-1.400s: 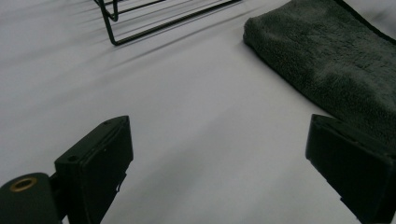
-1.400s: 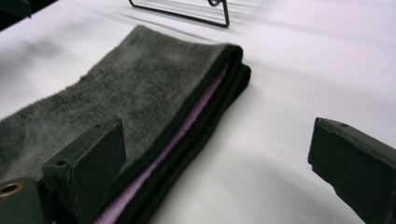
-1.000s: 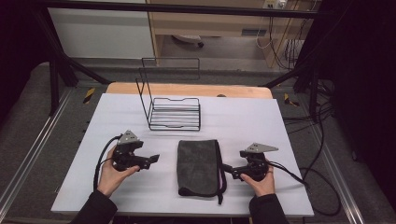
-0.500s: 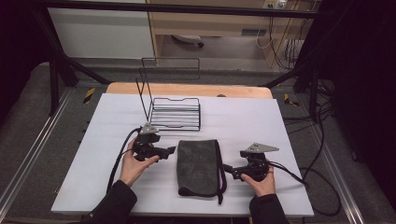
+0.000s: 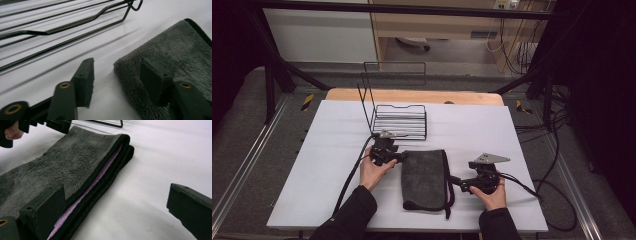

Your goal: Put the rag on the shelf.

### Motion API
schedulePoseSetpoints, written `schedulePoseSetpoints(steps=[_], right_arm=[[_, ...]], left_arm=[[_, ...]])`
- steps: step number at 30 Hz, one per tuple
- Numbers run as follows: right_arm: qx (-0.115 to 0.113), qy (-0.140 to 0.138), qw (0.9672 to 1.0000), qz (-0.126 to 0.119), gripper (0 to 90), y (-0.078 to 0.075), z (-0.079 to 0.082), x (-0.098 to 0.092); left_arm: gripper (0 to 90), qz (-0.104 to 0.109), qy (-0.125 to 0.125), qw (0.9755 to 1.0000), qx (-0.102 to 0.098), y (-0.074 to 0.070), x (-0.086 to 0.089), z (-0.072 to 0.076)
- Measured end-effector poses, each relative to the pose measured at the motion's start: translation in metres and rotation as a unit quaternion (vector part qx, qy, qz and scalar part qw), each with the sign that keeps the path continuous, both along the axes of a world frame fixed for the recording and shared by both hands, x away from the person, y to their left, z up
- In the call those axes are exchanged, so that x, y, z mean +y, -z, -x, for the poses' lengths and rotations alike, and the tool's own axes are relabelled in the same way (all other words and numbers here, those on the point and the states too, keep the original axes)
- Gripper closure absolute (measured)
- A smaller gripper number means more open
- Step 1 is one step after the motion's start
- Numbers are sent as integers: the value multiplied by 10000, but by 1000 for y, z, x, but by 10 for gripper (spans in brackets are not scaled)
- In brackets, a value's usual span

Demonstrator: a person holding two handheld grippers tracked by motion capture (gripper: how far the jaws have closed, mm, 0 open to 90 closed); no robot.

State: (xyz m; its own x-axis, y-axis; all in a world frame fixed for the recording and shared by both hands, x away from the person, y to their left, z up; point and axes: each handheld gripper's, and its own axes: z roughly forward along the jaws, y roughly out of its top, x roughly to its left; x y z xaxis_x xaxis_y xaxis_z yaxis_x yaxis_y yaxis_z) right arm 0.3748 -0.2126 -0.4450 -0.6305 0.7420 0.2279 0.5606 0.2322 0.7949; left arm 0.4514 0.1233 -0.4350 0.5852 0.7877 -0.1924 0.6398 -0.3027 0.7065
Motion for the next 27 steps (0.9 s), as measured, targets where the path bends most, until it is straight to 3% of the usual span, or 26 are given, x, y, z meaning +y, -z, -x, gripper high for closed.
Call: schedulePoseSetpoints(steps=[3, 6, 10, 19, 23, 27], right_arm=[[-1, -8, 10000, -7, 27, 0, 0, 0], [-16, -12, 10000, -28, 30, -1, -1, -1], [-28, 12, 10000, -34, 36, 0, -3, 0], [10, 119, 9999, -84, 68, -5, -12, 1], [-20, 119, 9999, -86, 109, -11, -25, 12], [33, 150, 9999, 37, 164, -13, -40, 25]], left_arm=[[555, -66, 32, 9999, 145, 6, -5, -2], [597, 11, 48, 9997, 230, 9, -5, -4], [663, -3, 121, 9996, 252, 10, -8, -2], [752, 26, 128, 9996, 253, 12, -11, 1], [766, -24, 181, 9998, 111, 14, -13, 3], [772, 17, 165, 9998, 134, 14, -12, 3]])
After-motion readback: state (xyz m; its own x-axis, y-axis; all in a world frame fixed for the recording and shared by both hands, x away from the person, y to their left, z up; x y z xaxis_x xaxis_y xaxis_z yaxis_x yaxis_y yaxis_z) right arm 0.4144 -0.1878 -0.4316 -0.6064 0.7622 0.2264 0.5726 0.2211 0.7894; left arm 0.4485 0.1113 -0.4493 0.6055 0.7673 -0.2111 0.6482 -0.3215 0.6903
